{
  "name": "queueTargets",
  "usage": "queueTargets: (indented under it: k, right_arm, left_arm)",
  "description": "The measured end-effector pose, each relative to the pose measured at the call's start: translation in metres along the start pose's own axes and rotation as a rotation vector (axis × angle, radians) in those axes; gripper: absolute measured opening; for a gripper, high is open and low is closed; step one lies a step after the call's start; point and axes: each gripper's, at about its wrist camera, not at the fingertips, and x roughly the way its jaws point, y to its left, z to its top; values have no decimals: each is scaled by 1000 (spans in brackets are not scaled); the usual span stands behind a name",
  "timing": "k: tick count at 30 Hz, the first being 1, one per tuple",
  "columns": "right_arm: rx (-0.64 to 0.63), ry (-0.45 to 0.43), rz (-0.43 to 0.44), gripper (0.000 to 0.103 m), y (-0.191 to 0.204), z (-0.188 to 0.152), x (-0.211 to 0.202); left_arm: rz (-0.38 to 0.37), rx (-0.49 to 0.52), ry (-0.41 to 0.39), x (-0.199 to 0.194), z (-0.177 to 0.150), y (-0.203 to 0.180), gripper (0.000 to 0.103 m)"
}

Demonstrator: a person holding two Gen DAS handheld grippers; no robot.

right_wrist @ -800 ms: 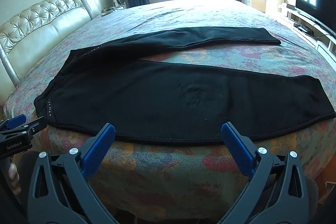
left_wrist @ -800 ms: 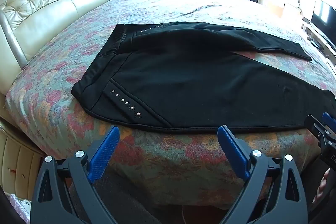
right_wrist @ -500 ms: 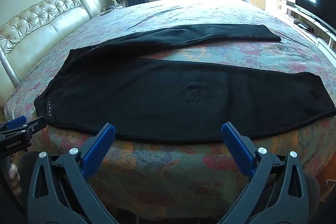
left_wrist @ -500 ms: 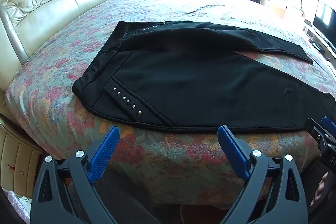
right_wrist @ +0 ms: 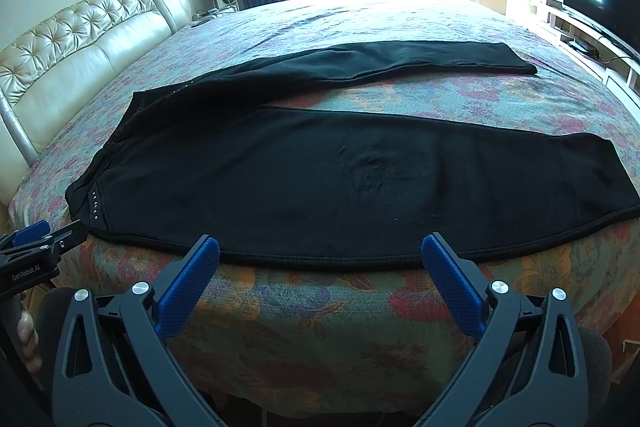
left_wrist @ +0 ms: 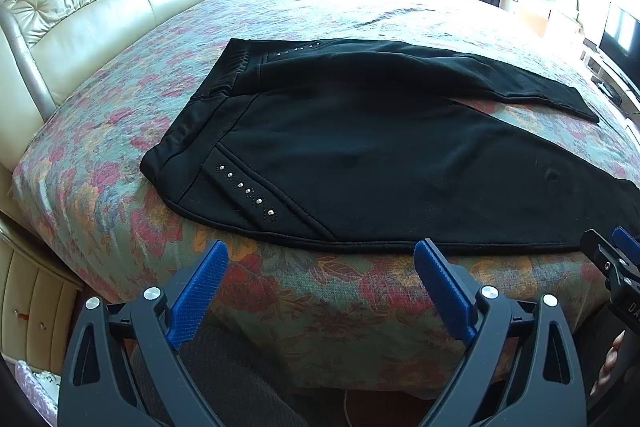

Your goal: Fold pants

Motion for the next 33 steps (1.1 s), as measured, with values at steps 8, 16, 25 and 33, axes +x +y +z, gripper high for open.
queueTargets:
  k: [8, 16, 25, 33]
  right_arm:
    - [3, 5, 3, 101, 0, 0, 1]
    - [5, 9, 4, 101, 1, -3, 2]
    - [5, 10, 6, 101, 1, -4, 2]
    - [8, 14, 6, 101, 1, -4, 2]
  left_arm:
    - [-1, 0, 1, 0, 0, 0, 93]
    - [-1, -2, 0, 0, 0, 0, 93]
    - [0, -3, 1, 0, 0, 0, 93]
    - [-1, -2, 2, -1, 0, 0, 93]
